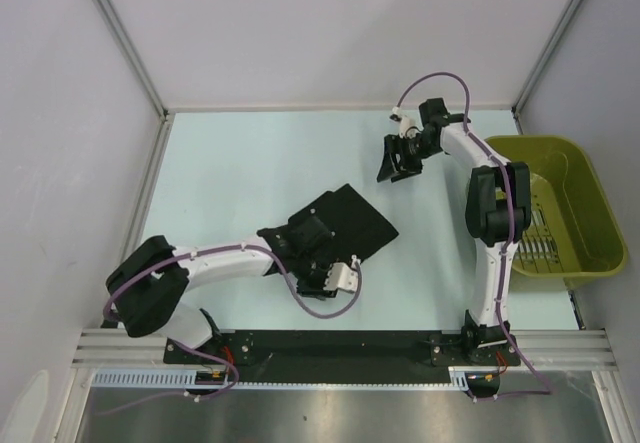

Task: Fold and stack the long sleeve shirts
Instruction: Fold the shirt

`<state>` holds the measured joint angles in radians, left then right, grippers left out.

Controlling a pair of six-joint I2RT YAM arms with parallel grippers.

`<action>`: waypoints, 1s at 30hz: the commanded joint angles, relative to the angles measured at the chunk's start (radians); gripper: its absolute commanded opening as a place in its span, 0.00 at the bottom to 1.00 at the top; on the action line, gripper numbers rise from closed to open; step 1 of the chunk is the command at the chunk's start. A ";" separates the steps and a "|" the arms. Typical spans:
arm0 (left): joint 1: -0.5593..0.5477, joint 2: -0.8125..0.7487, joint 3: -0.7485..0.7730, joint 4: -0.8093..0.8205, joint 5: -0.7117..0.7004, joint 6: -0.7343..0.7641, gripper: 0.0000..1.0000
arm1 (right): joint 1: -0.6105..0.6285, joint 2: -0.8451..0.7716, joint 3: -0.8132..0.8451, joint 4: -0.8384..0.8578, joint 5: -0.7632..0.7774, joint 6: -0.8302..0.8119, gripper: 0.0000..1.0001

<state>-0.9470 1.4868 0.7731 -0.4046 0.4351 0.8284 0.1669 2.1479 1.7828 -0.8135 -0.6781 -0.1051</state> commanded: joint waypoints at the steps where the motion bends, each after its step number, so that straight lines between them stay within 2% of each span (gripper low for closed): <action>1: 0.190 -0.053 0.149 -0.146 0.310 -0.171 0.52 | 0.017 -0.062 -0.002 -0.065 0.009 -0.076 0.63; 2: 0.251 -0.021 0.184 -0.149 0.417 -0.261 0.62 | 0.025 -0.060 0.000 -0.070 0.006 -0.085 0.63; 3: 0.358 0.007 0.280 -0.181 0.448 -0.297 0.65 | 0.029 -0.054 0.007 -0.076 0.002 -0.094 0.63; 5: 0.451 0.121 0.385 -0.216 0.513 -0.378 0.70 | 0.049 -0.045 0.020 -0.108 -0.006 -0.128 0.63; 6: 0.527 0.163 0.488 -0.258 0.533 -0.397 0.75 | 0.055 -0.034 0.023 -0.118 -0.017 -0.136 0.63; 7: 0.560 0.214 0.540 -0.279 0.550 -0.422 0.82 | 0.062 -0.028 0.023 -0.121 -0.020 -0.149 0.63; 9: 0.634 0.348 0.664 -0.344 0.593 -0.442 0.86 | 0.080 -0.014 0.023 -0.131 -0.017 -0.159 0.63; 10: 0.652 0.387 0.695 -0.353 0.600 -0.471 0.99 | 0.085 -0.011 0.021 -0.133 -0.017 -0.162 0.63; 15: 0.718 0.597 0.813 -0.333 0.642 -0.566 0.96 | 0.109 0.004 0.000 -0.113 0.009 -0.168 0.63; 21: 0.720 0.711 0.842 -0.324 0.579 -0.569 0.89 | 0.123 0.030 -0.017 -0.104 0.026 -0.176 0.63; 26: 0.708 0.770 0.824 -0.350 0.504 -0.549 0.88 | 0.122 0.036 -0.011 -0.104 0.025 -0.177 0.63; 30: 0.689 0.814 0.830 -0.424 0.522 -0.508 0.76 | 0.112 0.041 -0.003 -0.107 0.012 -0.170 0.64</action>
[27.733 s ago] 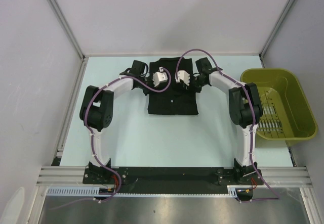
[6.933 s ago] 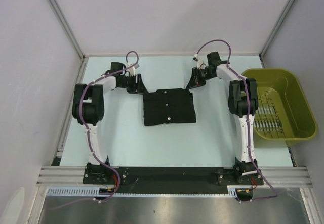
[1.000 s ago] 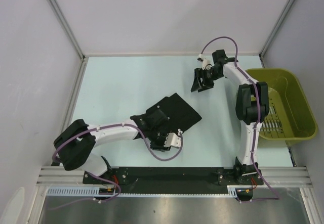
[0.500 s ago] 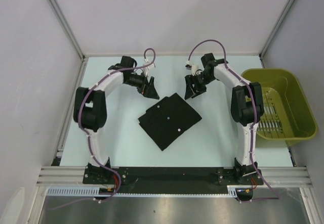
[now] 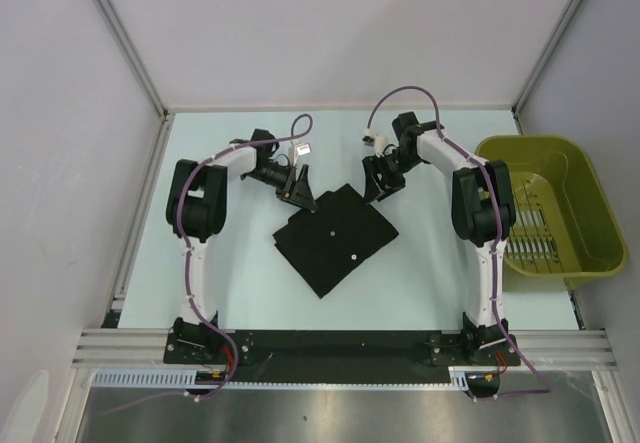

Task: Fold and stack the long sleeve shirts
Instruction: Fold the shirt

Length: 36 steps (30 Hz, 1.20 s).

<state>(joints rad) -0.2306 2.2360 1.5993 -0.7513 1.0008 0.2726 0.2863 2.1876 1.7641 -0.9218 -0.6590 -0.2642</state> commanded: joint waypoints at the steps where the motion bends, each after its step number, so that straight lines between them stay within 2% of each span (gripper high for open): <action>1: -0.033 0.062 -0.005 -0.079 -0.044 0.053 0.75 | -0.012 0.001 0.018 0.001 -0.008 -0.007 0.64; 5: -0.052 0.062 -0.044 -0.075 -0.015 0.050 0.65 | -0.022 0.004 0.023 -0.003 -0.016 -0.001 0.64; 6: -0.053 0.065 -0.047 -0.071 -0.002 0.042 0.59 | -0.024 0.003 0.023 -0.003 -0.017 -0.001 0.64; 11: -0.052 0.065 -0.061 -0.019 0.051 -0.016 0.49 | -0.026 0.000 0.021 -0.005 -0.028 0.009 0.64; 17: 0.011 0.022 -0.056 0.116 0.064 -0.185 0.21 | -0.024 -0.018 0.012 0.000 -0.033 0.014 0.64; 18: 0.022 0.014 -0.047 0.118 0.059 -0.206 0.07 | -0.024 -0.022 0.008 0.003 -0.033 0.017 0.64; 19: 0.037 -0.010 -0.026 0.115 0.044 -0.213 0.00 | -0.026 -0.031 0.003 0.008 -0.033 0.019 0.64; 20: 0.043 -0.022 -0.016 0.113 0.020 -0.214 0.00 | -0.027 -0.035 -0.008 0.012 -0.033 0.020 0.64; 23: 0.066 -0.045 0.115 -0.040 -0.077 -0.136 0.00 | -0.045 -0.068 -0.038 0.031 -0.036 0.031 0.64; 24: 0.071 -0.047 0.163 -0.093 -0.106 -0.060 0.00 | -0.059 -0.078 -0.048 0.038 -0.037 0.034 0.64; 26: 0.076 -0.053 0.336 -0.238 -0.270 0.087 0.00 | -0.073 -0.107 -0.074 0.057 -0.037 0.034 0.64; 31: 0.062 -0.052 0.724 -0.351 -0.675 0.295 0.00 | -0.116 -0.172 -0.138 0.132 -0.045 0.080 0.64; 33: 0.034 -0.061 0.767 -0.341 -0.773 0.400 0.00 | -0.128 -0.202 -0.184 0.182 -0.074 0.114 0.65; 35: -0.015 -0.123 0.691 -0.280 -0.890 0.456 0.00 | -0.139 -0.219 -0.210 0.213 -0.094 0.163 0.65; 36: -0.030 -0.147 0.638 -0.193 -0.924 0.464 0.00 | -0.141 -0.224 -0.221 0.224 -0.100 0.175 0.65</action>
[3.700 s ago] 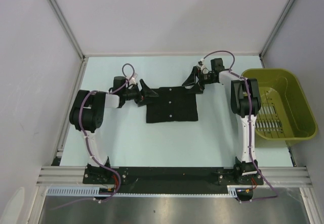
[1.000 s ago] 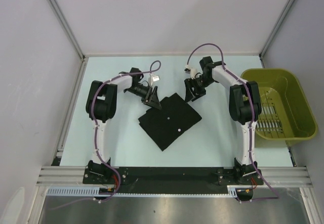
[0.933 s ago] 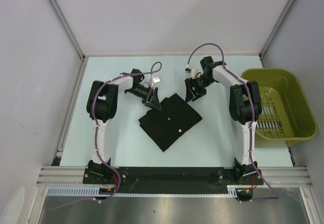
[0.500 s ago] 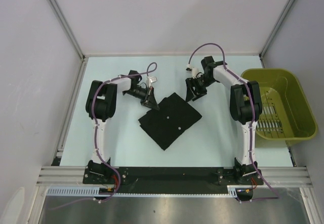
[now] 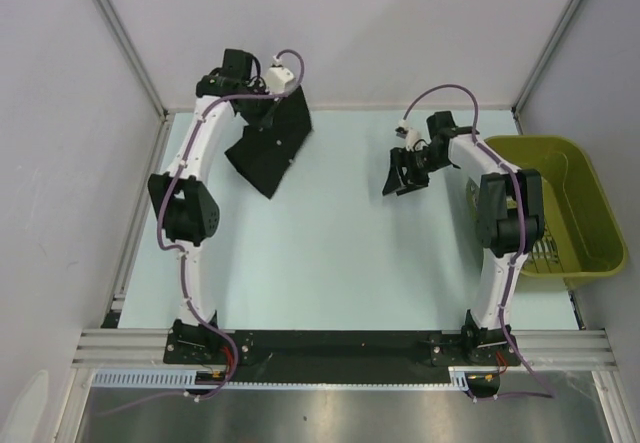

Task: Fold and stack the long sleeve shirts
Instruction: Fold the shirt

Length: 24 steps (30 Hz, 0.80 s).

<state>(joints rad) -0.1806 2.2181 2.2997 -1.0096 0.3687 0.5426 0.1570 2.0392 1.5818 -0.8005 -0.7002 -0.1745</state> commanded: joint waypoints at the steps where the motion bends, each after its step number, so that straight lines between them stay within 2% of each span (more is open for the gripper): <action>1: -0.114 -0.156 -0.182 0.110 -0.316 0.198 0.00 | -0.011 -0.076 -0.051 0.121 -0.070 0.099 0.65; 3: -0.152 -0.219 -0.319 0.257 -0.414 0.214 0.00 | -0.014 -0.074 -0.057 0.142 -0.082 0.127 0.65; 4: -0.198 -0.230 -0.448 0.300 -0.445 0.217 0.00 | -0.016 -0.073 -0.072 0.152 -0.085 0.138 0.66; 7: -0.308 -0.238 -0.650 0.433 -0.577 0.217 0.00 | -0.017 -0.060 -0.094 0.173 -0.110 0.170 0.67; 9: -0.385 -0.218 -0.697 0.463 -0.609 0.156 0.00 | -0.025 -0.059 -0.120 0.210 -0.134 0.237 0.68; 11: -0.433 -0.187 -0.706 0.462 -0.605 0.062 0.00 | -0.033 -0.065 -0.166 0.236 -0.151 0.280 0.68; 15: -0.554 -0.134 -0.616 0.404 -0.559 -0.088 0.00 | -0.051 -0.080 -0.241 0.285 -0.183 0.374 0.69; 20: -0.611 -0.097 -0.550 0.350 -0.458 -0.265 0.01 | -0.068 -0.146 -0.325 0.356 -0.191 0.487 0.71; 22: -0.614 -0.100 -0.539 0.348 -0.382 -0.337 0.08 | -0.068 -0.162 -0.358 0.374 -0.182 0.541 0.72; 24: -0.614 -0.115 -0.525 0.348 -0.309 -0.366 0.26 | -0.068 -0.185 -0.403 0.420 -0.165 0.591 0.74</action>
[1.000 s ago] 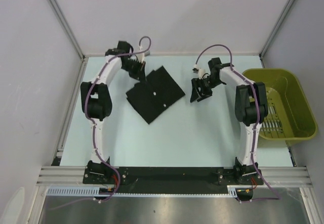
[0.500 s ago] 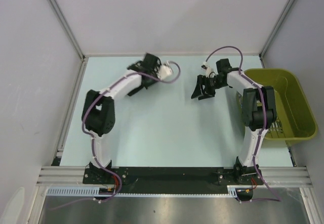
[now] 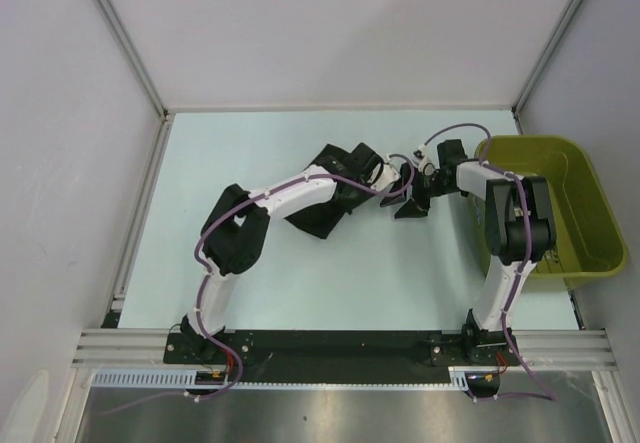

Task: Fold and stack the long sleeve shirts
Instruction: Fold the shirt

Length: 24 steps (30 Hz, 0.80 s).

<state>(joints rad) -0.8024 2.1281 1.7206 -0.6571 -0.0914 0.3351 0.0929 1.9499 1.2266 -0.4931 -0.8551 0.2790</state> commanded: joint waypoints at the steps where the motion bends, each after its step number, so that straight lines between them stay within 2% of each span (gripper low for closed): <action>1: 0.009 -0.036 0.056 -0.007 0.197 -0.163 0.41 | -0.002 -0.103 -0.061 0.129 -0.007 0.185 0.76; 3: 0.023 -0.103 0.028 -0.025 0.234 -0.159 0.48 | 0.001 -0.117 -0.090 0.181 0.008 0.239 0.80; 4: 0.037 -0.135 0.007 -0.026 0.296 -0.157 0.58 | 0.005 -0.120 -0.104 0.200 0.017 0.293 0.81; 5: 0.075 -0.173 -0.036 -0.022 0.326 -0.163 0.63 | 0.010 -0.129 -0.120 0.262 0.027 0.330 0.84; 6: 0.100 -0.236 -0.053 -0.021 0.384 -0.166 0.64 | 0.014 -0.132 -0.160 0.299 0.033 0.366 0.87; 8: 0.184 -0.299 -0.105 -0.015 0.485 -0.179 0.67 | 0.043 -0.126 -0.186 0.368 0.063 0.463 0.88; 11: 0.293 -0.378 -0.160 -0.012 0.563 -0.186 0.68 | 0.091 -0.097 -0.234 0.462 0.089 0.575 0.93; 17: 0.474 -0.497 -0.321 0.083 0.619 -0.258 0.70 | 0.157 -0.020 -0.295 0.712 0.198 0.718 0.92; 20: 0.540 -0.543 -0.389 0.132 0.645 -0.307 0.70 | 0.176 0.032 -0.285 0.755 0.226 0.759 0.88; 22: 0.565 -0.565 -0.421 0.166 0.660 -0.327 0.72 | 0.191 0.069 -0.282 0.797 0.244 0.782 0.77; 23: 0.589 -0.579 -0.449 0.174 0.662 -0.329 0.72 | 0.197 0.082 -0.265 0.800 0.246 0.784 0.63; 24: 0.603 -0.583 -0.460 0.180 0.679 -0.353 0.72 | 0.200 0.095 -0.260 0.803 0.243 0.786 0.55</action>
<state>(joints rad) -0.2501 1.6127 1.3186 -0.5522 0.5037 0.0597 0.2752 1.9591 0.9539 0.2348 -0.7311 1.0145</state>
